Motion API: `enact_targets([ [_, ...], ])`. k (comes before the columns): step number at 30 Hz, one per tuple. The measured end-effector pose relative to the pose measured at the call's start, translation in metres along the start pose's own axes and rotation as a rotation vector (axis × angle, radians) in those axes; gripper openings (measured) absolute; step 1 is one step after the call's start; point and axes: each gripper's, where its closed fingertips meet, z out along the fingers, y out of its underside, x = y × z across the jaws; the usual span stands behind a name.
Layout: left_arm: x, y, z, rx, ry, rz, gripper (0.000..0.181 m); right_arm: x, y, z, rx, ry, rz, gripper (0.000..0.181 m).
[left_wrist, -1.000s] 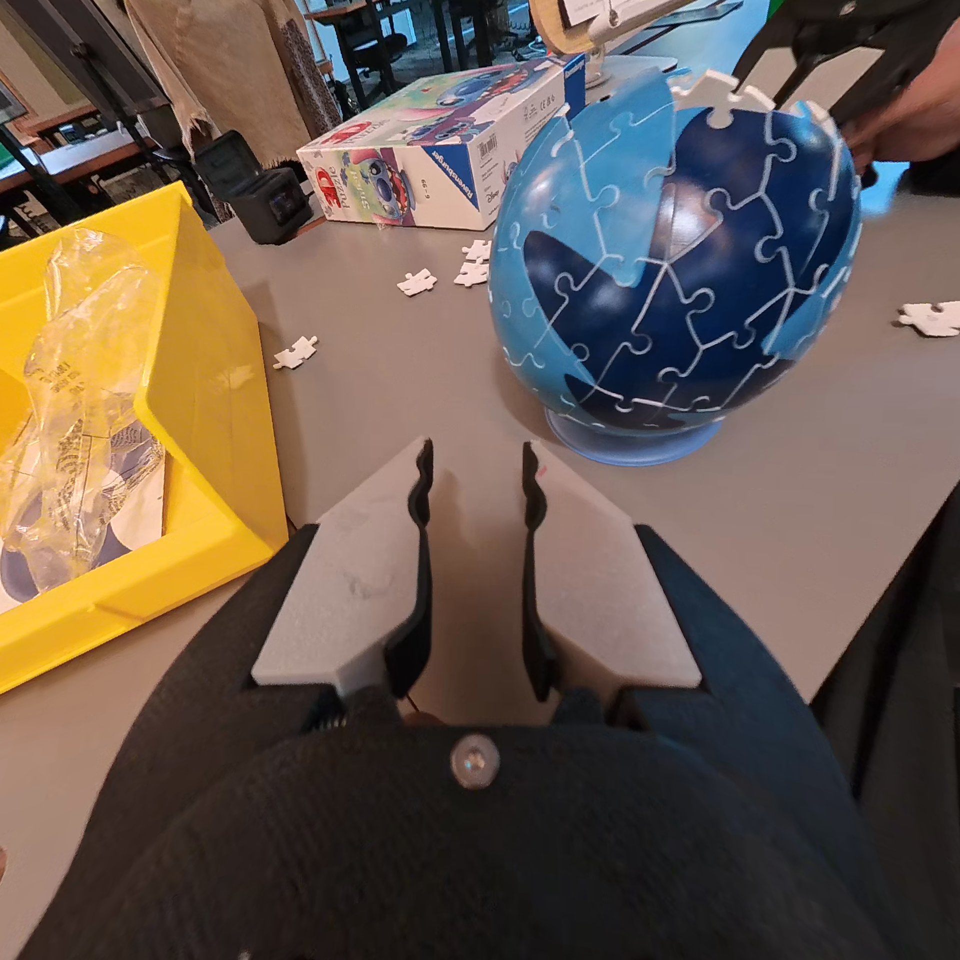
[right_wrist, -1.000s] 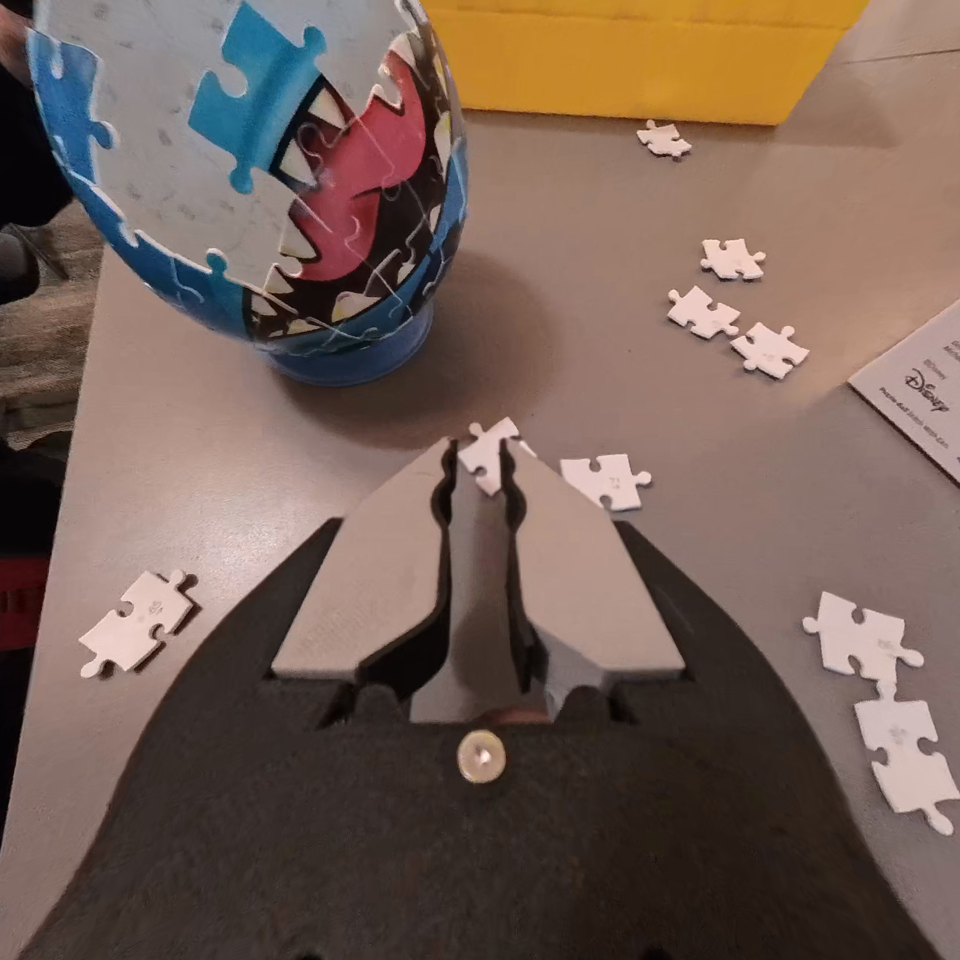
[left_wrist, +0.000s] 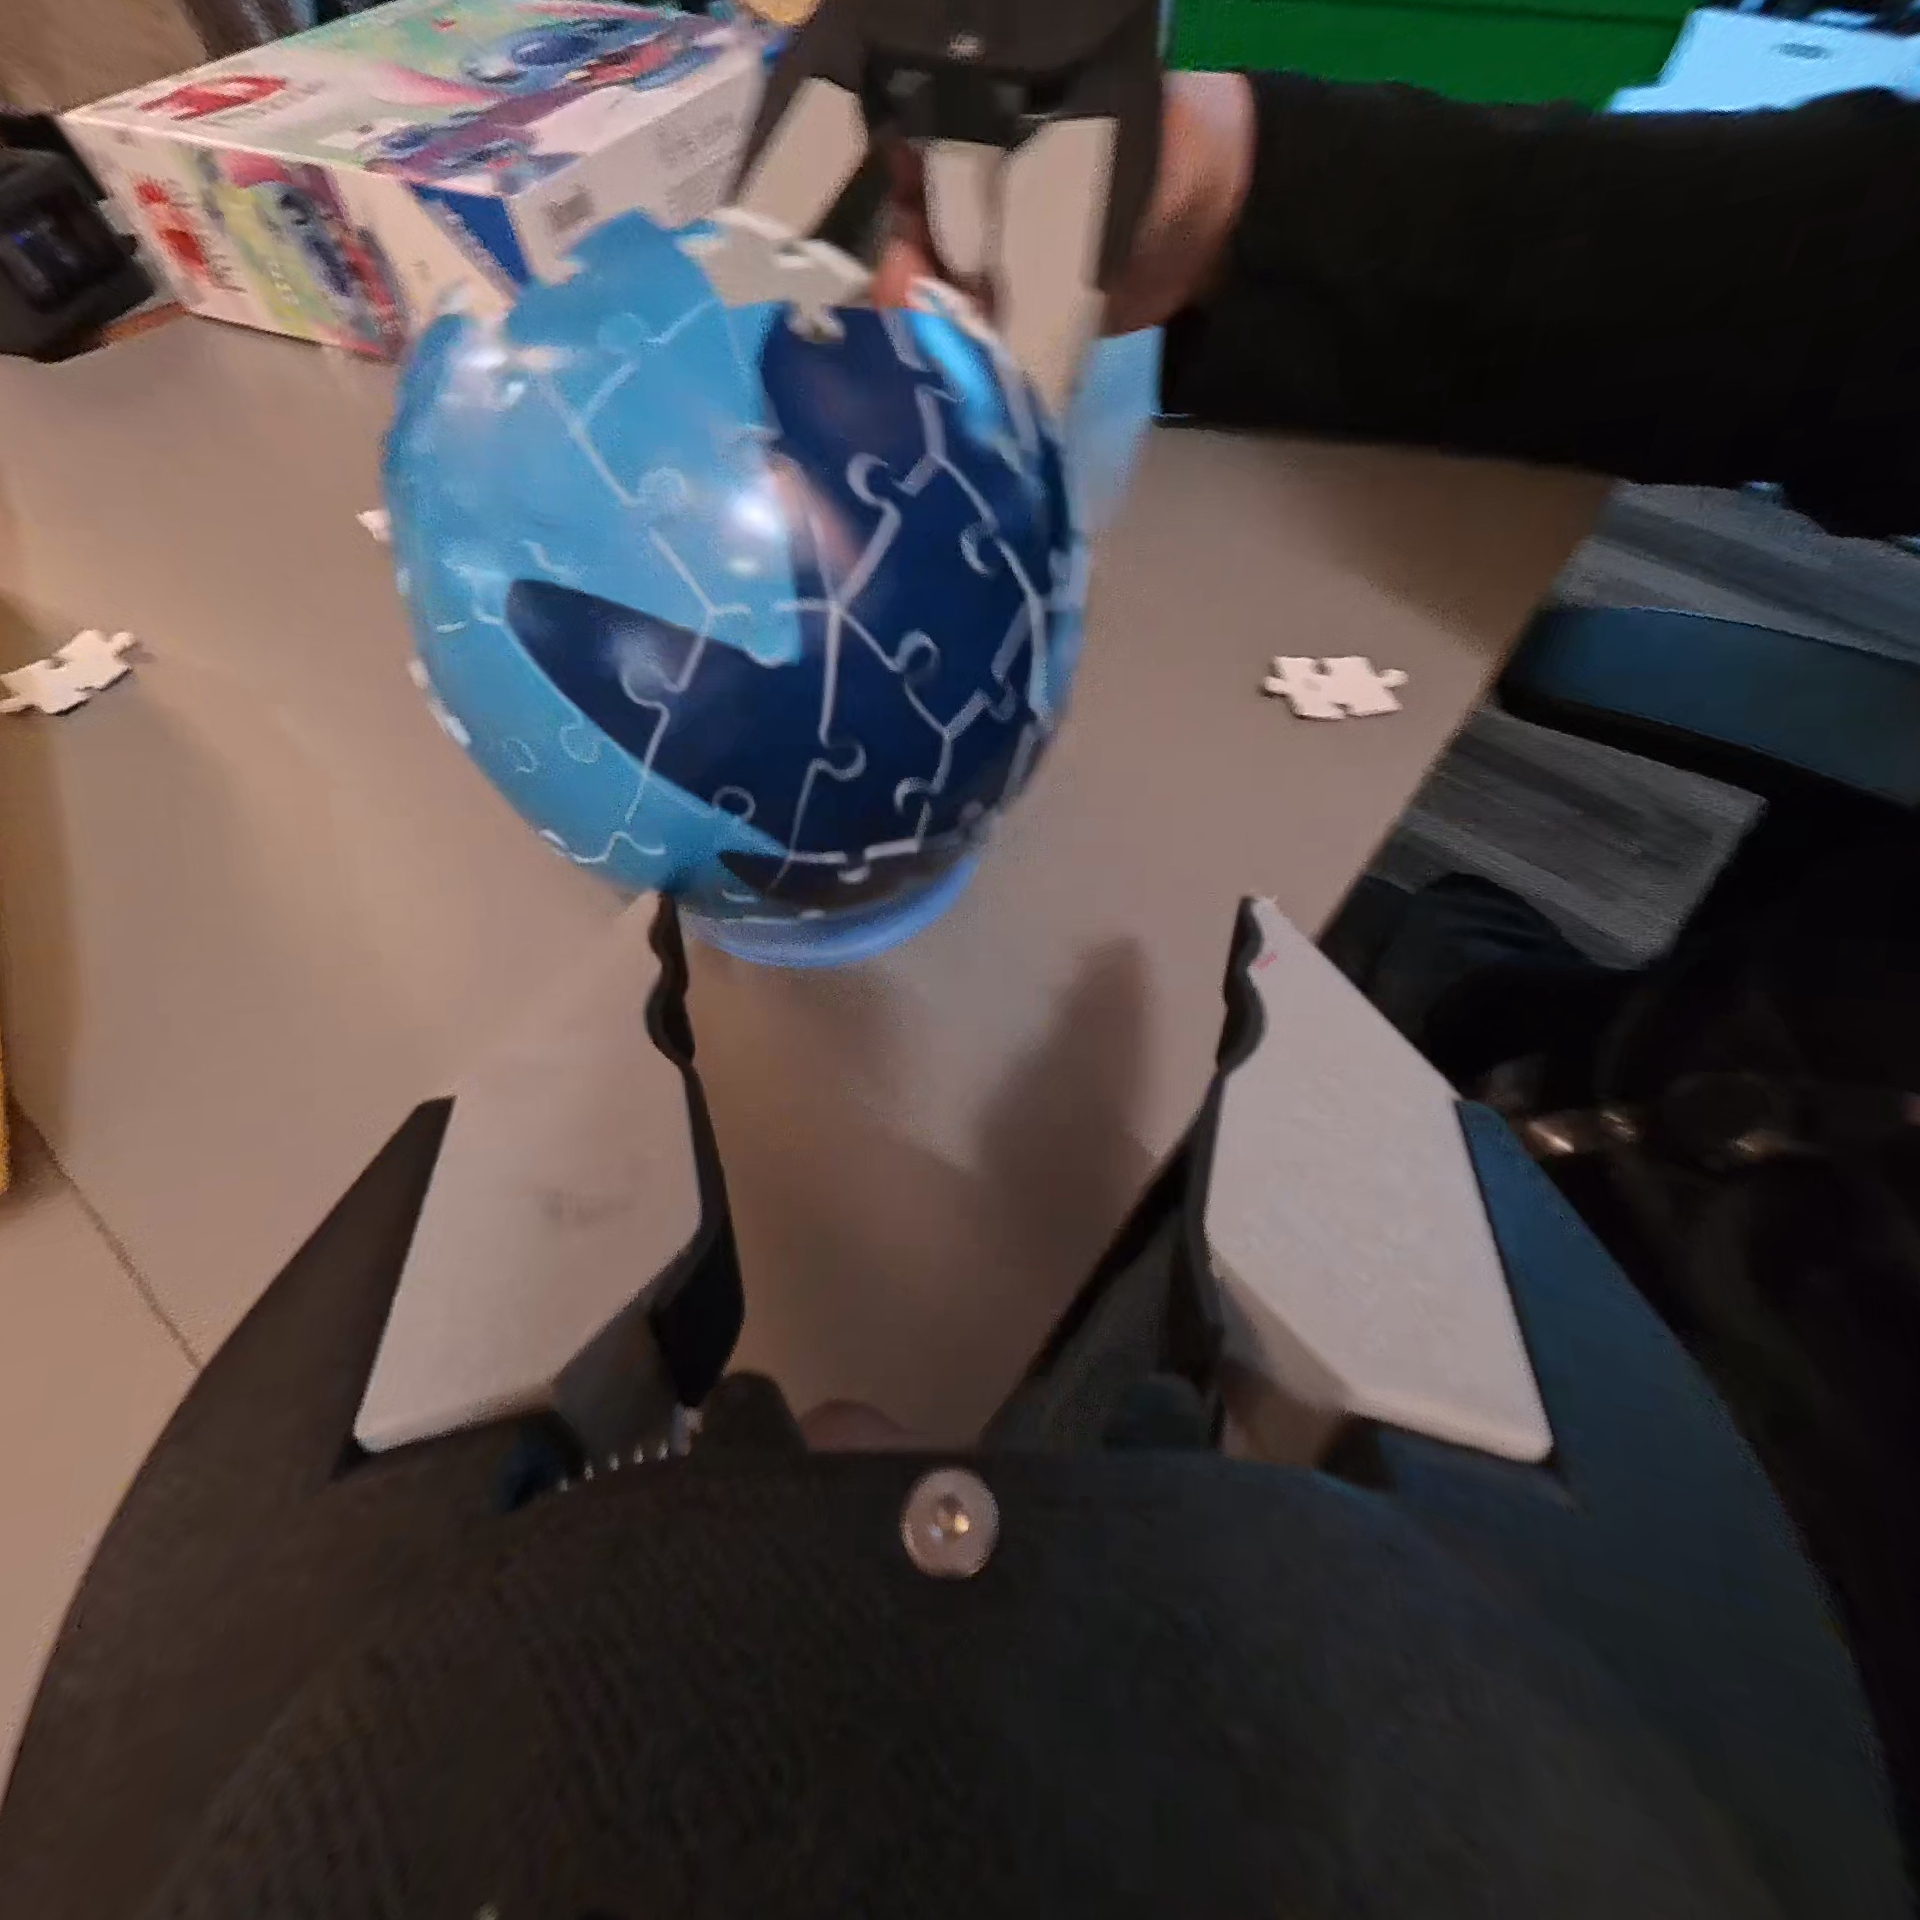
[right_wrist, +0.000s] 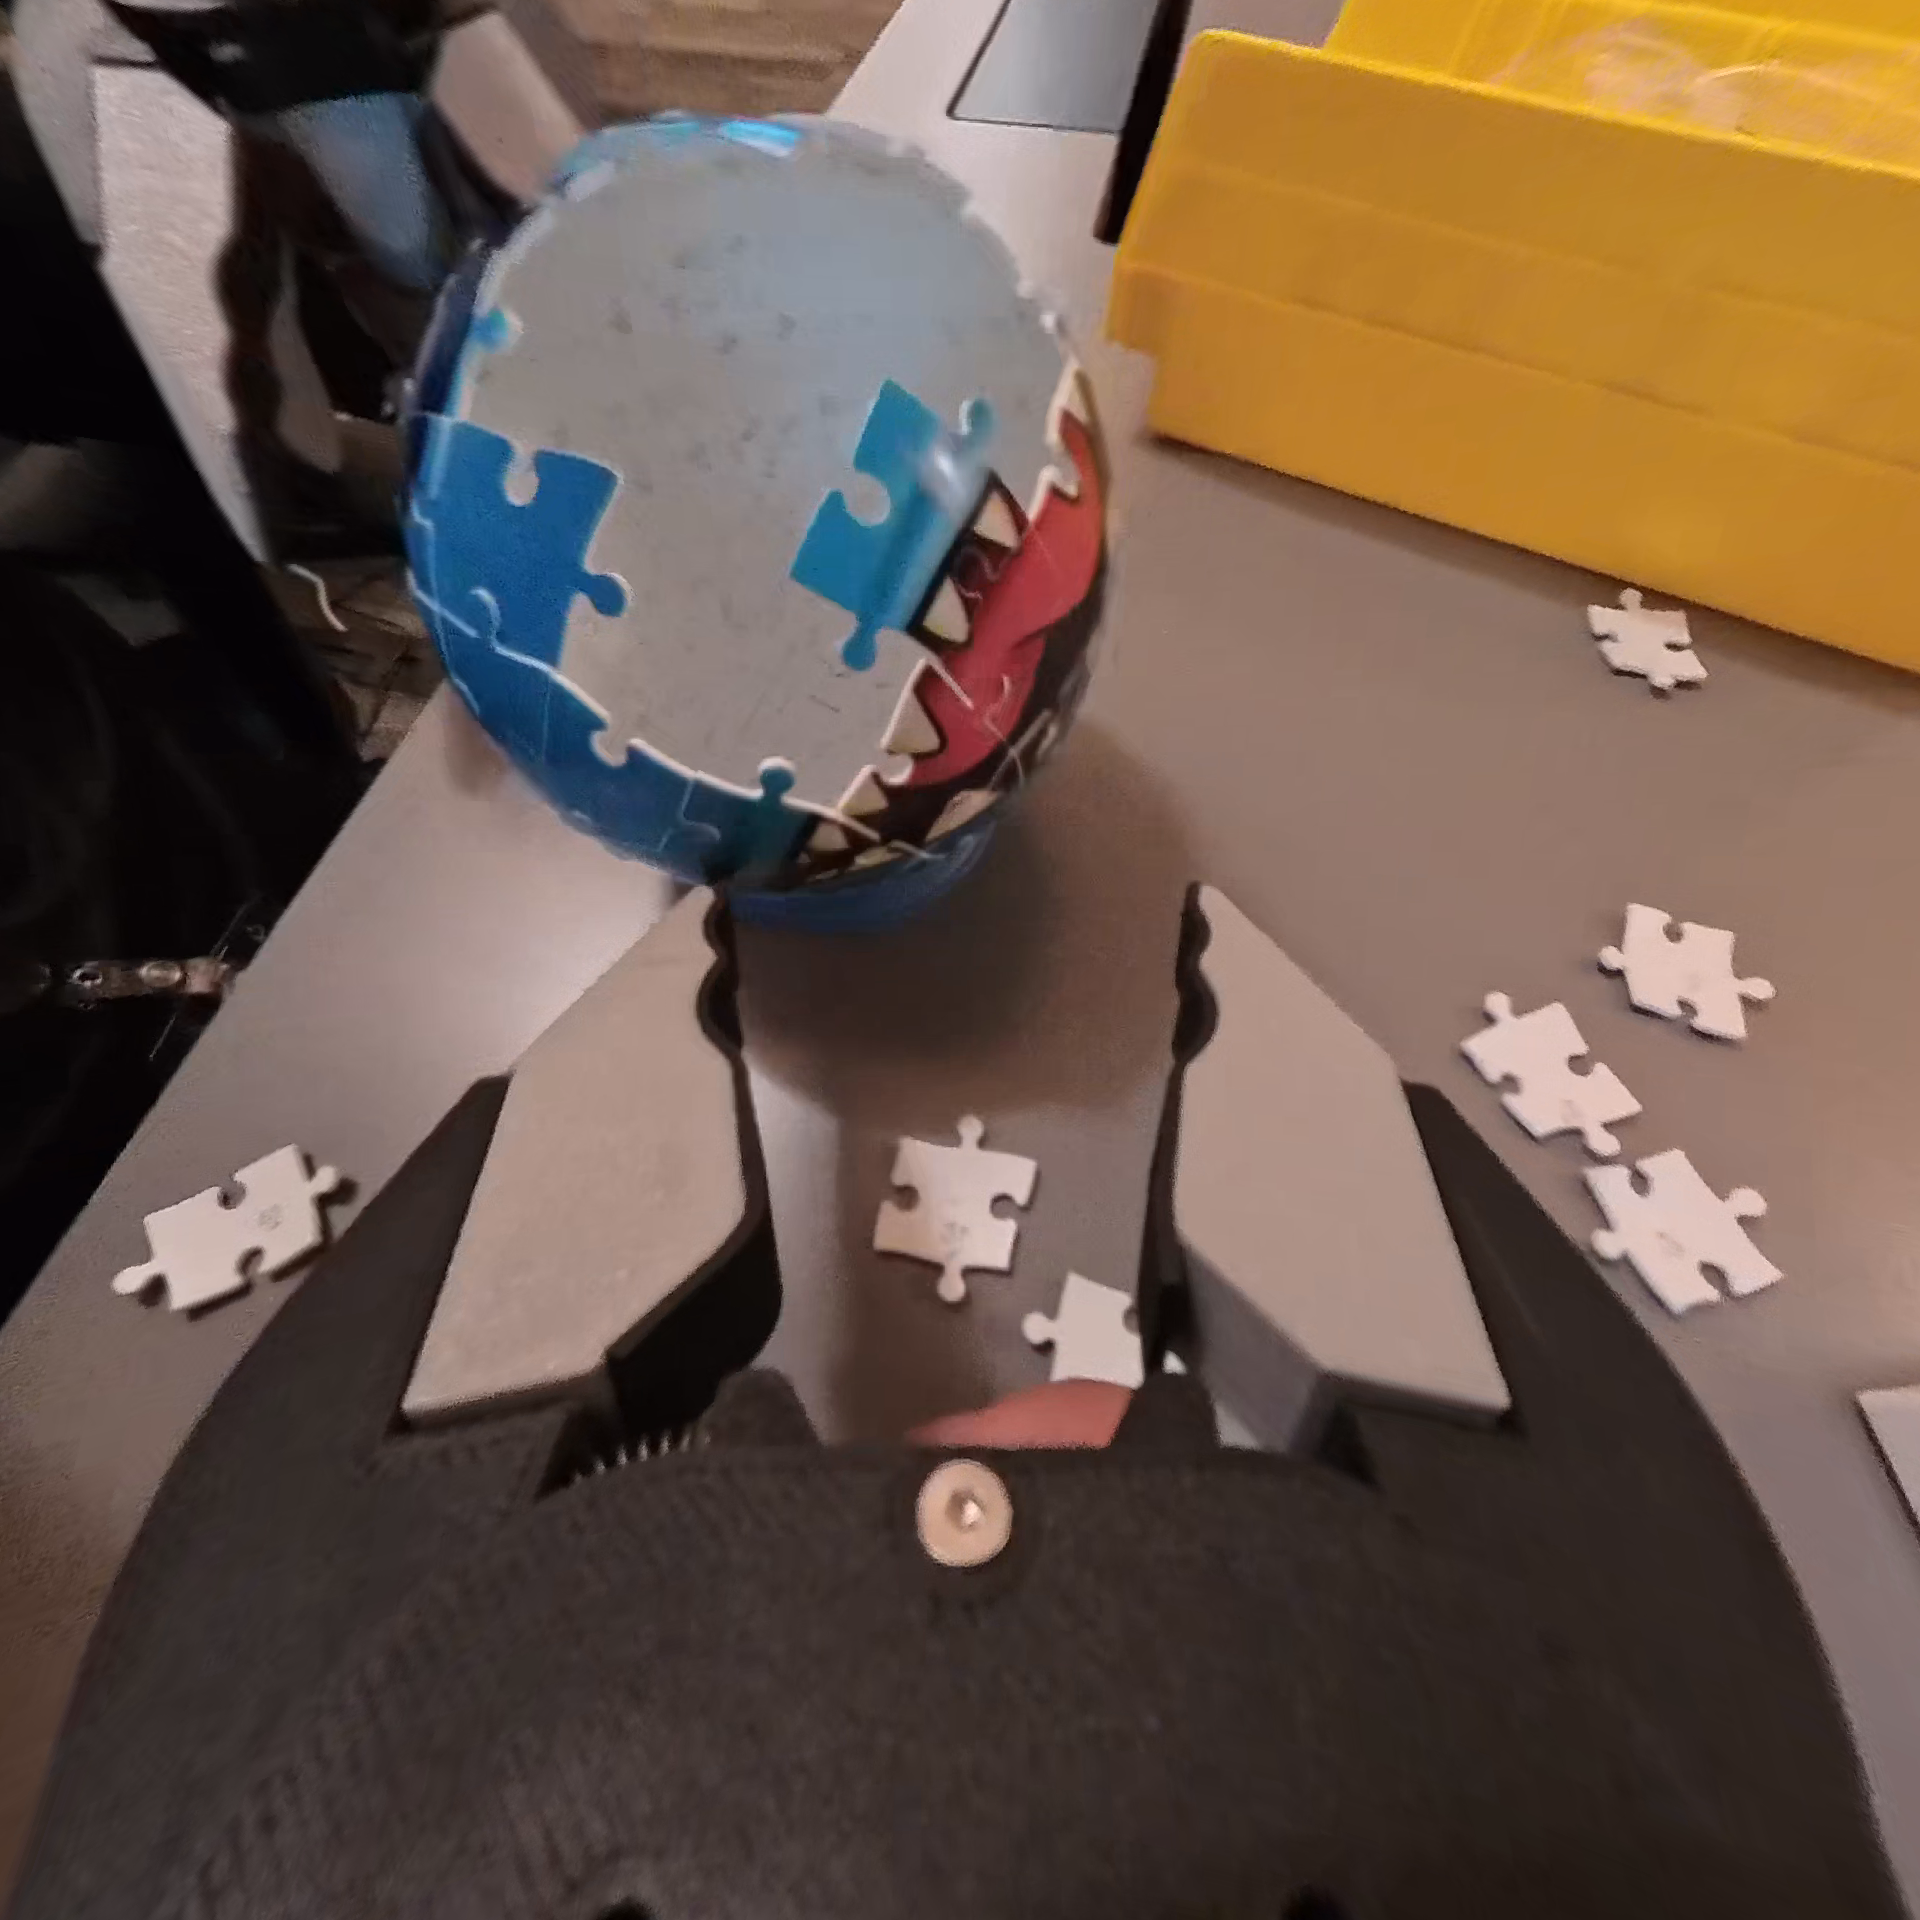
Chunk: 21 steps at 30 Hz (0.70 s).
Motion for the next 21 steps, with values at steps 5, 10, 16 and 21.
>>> enact_targets([
  [5,0.027,-0.007,-0.024,0.074,0.102,0.017,0.086,0.005,0.0,-0.017,0.051,0.013,0.048,0.075],
  [10,-0.035,-0.009,-0.019,0.053,-0.013,0.013,0.099,-0.035,0.005,-0.016,0.007,-0.088,0.033,0.068],
  [16,-0.043,-0.011,0.009,0.022,0.135,-0.015,0.093,-0.034,0.014,0.006,-0.063,0.02,0.023,0.059],
  [21,-0.019,-0.004,0.001,0.017,0.097,0.032,0.102,-0.019,0.014,0.003,-0.064,0.074,-0.004,0.06],
])
